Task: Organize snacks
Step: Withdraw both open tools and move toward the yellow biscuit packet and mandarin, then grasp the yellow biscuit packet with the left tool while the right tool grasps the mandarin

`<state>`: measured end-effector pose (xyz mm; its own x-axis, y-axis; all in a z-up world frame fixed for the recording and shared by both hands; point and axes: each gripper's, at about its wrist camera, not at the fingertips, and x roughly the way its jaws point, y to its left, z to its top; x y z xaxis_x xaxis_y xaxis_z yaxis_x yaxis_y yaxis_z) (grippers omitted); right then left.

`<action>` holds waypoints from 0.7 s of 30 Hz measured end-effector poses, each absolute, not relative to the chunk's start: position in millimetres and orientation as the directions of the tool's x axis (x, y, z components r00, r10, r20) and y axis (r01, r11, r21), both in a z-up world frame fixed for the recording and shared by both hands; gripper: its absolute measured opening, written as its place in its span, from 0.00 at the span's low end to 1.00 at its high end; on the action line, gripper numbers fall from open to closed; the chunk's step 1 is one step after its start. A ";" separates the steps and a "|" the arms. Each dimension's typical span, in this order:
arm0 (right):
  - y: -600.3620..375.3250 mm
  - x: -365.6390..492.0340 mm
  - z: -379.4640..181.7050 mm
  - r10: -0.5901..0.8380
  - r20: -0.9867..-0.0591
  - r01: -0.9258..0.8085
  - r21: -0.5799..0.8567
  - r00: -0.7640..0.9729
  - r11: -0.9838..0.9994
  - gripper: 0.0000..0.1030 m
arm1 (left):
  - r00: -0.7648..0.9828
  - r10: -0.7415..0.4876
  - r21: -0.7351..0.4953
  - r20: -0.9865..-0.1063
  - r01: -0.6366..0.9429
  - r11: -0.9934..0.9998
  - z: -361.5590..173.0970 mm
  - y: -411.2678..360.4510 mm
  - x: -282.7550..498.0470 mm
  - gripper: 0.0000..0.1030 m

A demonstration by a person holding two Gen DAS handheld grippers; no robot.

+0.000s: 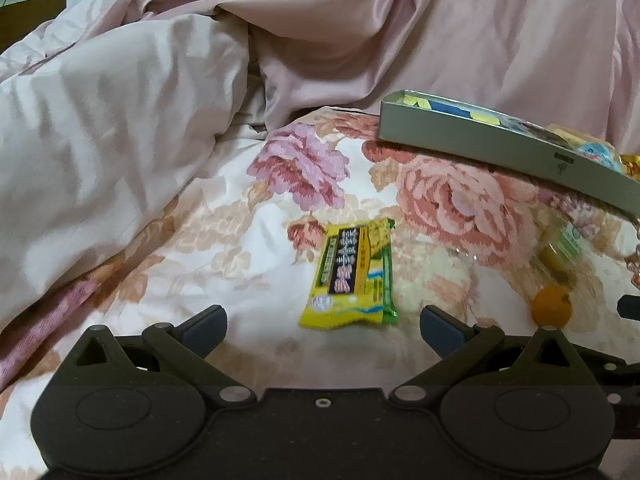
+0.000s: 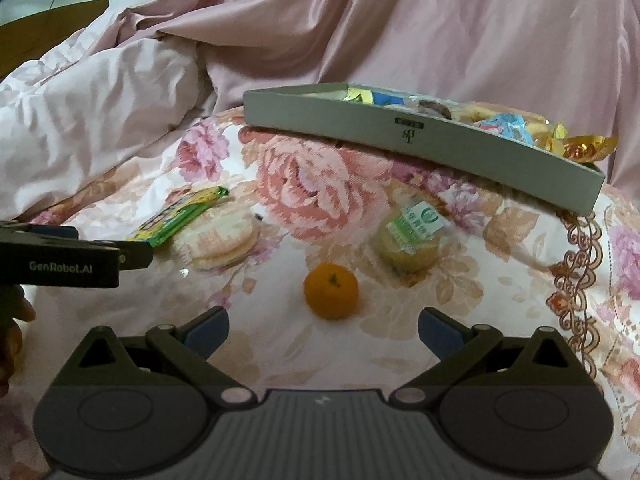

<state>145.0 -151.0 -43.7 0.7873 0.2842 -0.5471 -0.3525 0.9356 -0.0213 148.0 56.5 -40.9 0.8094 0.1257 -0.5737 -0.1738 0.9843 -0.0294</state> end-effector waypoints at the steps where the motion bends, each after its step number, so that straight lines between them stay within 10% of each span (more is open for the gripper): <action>1: -152.2 146.8 -43.9 0.285 -0.539 -0.350 -0.019 0.793 0.937 1.00 | 0.811 0.119 -0.042 -0.573 -0.173 0.984 -40.4 58.1 151.9 0.99; 14: -160.1 178.8 -56.5 0.328 -0.544 -0.335 0.089 0.773 0.938 0.98 | 0.799 -0.007 -0.208 -0.602 -0.148 0.967 -53.1 73.4 195.9 0.99; 21: -151.7 184.6 -60.5 0.367 -0.561 -0.372 0.111 0.742 0.922 0.82 | 0.809 -0.053 -0.245 -0.585 -0.115 0.963 -54.9 78.8 198.8 0.88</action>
<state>184.6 -151.7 -60.5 0.7421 0.3672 -0.5608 -0.3719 0.9216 0.1113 198.8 78.8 -54.9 0.8090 -0.0527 -0.5855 -0.1149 0.9626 -0.2454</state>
